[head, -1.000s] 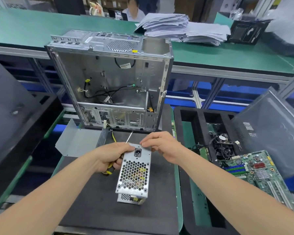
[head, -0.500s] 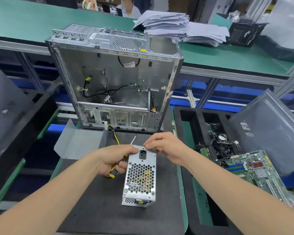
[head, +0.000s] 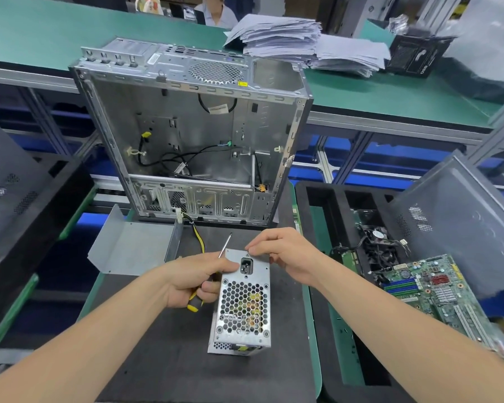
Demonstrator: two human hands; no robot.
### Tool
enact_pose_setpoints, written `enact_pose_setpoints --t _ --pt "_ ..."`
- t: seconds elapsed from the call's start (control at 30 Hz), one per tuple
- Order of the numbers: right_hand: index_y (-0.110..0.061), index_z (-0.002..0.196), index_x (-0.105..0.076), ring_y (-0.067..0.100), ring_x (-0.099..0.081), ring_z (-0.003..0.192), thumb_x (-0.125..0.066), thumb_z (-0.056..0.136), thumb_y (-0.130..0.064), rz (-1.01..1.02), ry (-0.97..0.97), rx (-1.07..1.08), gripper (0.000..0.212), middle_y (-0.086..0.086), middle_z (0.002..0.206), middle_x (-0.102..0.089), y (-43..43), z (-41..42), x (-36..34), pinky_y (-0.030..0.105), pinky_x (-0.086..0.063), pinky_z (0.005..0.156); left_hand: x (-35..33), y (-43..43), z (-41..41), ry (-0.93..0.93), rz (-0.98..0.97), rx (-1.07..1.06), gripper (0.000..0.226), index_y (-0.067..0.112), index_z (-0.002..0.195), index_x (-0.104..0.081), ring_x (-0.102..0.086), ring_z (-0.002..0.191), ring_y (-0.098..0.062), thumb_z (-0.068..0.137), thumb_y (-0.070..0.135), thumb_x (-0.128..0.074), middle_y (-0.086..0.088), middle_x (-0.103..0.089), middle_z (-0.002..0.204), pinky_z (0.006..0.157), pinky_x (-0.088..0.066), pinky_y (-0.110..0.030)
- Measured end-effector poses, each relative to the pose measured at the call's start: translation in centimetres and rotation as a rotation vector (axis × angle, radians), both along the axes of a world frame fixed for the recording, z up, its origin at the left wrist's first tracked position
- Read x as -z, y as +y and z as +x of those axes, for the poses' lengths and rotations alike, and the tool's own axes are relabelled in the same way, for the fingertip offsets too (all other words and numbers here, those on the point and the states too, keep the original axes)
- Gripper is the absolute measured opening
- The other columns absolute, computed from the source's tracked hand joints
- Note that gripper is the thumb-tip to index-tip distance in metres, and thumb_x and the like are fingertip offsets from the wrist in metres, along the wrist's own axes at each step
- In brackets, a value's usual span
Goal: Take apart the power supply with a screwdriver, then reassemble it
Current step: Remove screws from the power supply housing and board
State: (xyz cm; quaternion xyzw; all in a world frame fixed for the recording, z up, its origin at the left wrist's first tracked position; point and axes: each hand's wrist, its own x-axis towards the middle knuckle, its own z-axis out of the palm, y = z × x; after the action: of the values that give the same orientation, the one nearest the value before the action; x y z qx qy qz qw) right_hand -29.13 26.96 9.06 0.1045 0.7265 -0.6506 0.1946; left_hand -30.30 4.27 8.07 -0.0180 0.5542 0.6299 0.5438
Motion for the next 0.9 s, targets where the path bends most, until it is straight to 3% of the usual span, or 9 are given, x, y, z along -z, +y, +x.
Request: enact_pose_setpoints --t 0.27,0.57,0.67,0.83,0.9 --pt "-0.001 0.091 -0.081 0.003 -0.069 0.068 -0.079 0.085 0.000 -0.048 0.017 0.001 0.006 0.003 0.078 -0.075 0.0 0.1 0.1 0.013 -0.048 0.057 0.5 -0.1 0.1 0.070 0.020 -0.019 0.010 0.010 0.110 -0.057 -0.026 0.038 -0.003 0.107 0.018 -0.053 0.007 -0.048 0.049 0.041 -0.013 -0.017" --pt "0.001 0.093 -0.080 0.003 -0.069 0.071 -0.079 0.085 -0.001 -0.046 -0.003 -0.017 0.008 0.006 0.083 -0.076 -0.4 -0.2 0.1 0.015 -0.050 0.060 1.6 -1.0 -0.4 -0.155 0.101 -0.129 0.013 0.009 0.112 -0.059 -0.029 0.037 -0.002 0.100 0.013 -0.062 0.004 -0.053 0.054 0.034 -0.025 -0.014" --pt "-0.003 0.090 -0.082 0.001 -0.069 0.070 -0.078 0.085 -0.002 -0.045 -0.007 -0.028 0.006 0.005 0.082 -0.076 -0.5 -0.2 0.2 0.014 -0.049 0.059 2.1 -1.3 -0.8 -0.216 0.136 -0.166 0.032 0.008 0.124 -0.057 -0.029 0.039 -0.001 0.094 0.009 -0.068 0.000 -0.057 0.065 0.033 -0.027 -0.014" --pt "-0.004 0.089 -0.083 0.003 -0.070 0.072 -0.079 0.086 -0.003 -0.038 -0.008 -0.032 0.006 0.005 0.084 -0.077 -0.7 -0.3 0.2 0.015 -0.051 0.062 2.5 -2.1 -1.7 -0.261 0.197 -0.101 0.034 0.007 0.123 -0.064 -0.032 0.040 0.000 0.092 0.004 -0.076 -0.012 -0.068 0.103 0.033 -0.030 -0.014" --pt "-0.005 0.089 -0.083 0.003 -0.070 0.073 -0.079 0.085 -0.003 -0.036 -0.008 -0.033 0.006 0.005 0.084 -0.077 -0.8 -0.3 0.3 0.016 -0.051 0.063 2.7 -2.3 -1.7 -0.249 0.208 -0.088 0.040 0.006 0.124 -0.063 -0.031 0.040 0.000 0.088 0.006 -0.081 -0.011 -0.067 0.104 0.033 -0.030 -0.014"
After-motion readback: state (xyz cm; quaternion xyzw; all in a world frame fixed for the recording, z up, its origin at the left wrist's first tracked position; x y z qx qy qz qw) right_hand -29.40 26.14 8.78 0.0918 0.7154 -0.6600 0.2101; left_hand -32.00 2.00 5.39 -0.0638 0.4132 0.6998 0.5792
